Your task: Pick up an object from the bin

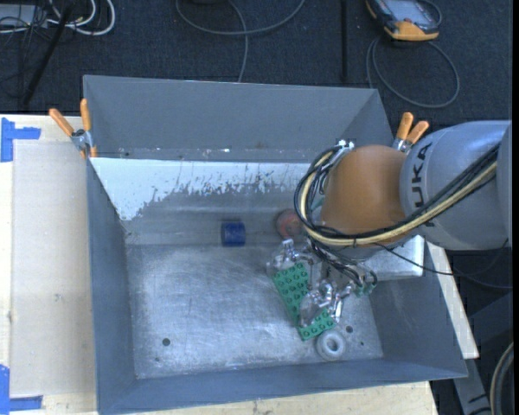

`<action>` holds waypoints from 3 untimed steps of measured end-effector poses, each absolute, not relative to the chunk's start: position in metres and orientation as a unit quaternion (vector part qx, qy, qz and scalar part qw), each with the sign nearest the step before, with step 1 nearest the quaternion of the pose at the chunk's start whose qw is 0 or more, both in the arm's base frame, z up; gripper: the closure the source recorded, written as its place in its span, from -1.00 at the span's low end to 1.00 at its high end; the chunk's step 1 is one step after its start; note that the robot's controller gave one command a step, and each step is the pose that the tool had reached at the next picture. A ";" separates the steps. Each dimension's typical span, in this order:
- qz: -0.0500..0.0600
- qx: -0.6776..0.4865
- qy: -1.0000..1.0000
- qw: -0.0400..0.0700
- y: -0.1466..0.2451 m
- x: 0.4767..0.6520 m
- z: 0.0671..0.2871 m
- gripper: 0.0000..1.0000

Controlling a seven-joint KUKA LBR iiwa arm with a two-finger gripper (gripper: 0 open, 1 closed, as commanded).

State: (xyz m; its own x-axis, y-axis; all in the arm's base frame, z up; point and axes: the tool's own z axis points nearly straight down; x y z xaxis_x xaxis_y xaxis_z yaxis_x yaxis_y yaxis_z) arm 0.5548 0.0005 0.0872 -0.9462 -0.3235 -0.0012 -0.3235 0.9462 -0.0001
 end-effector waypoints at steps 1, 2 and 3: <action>0.002 -0.190 0.982 -0.002 0.042 0.529 0.099 -1.00; -0.001 -0.174 0.985 -0.002 -0.026 0.501 0.115 -1.00; 0.005 -0.190 0.982 -0.009 -0.050 0.542 0.076 -1.00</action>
Offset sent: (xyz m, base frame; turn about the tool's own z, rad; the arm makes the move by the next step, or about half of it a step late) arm -0.0242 0.0379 0.0123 -0.0484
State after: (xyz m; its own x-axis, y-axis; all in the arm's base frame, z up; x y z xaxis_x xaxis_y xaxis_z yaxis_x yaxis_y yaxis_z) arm 0.5425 -0.0503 0.0755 -0.9279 -0.3726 0.0161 -0.3724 0.9280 0.0124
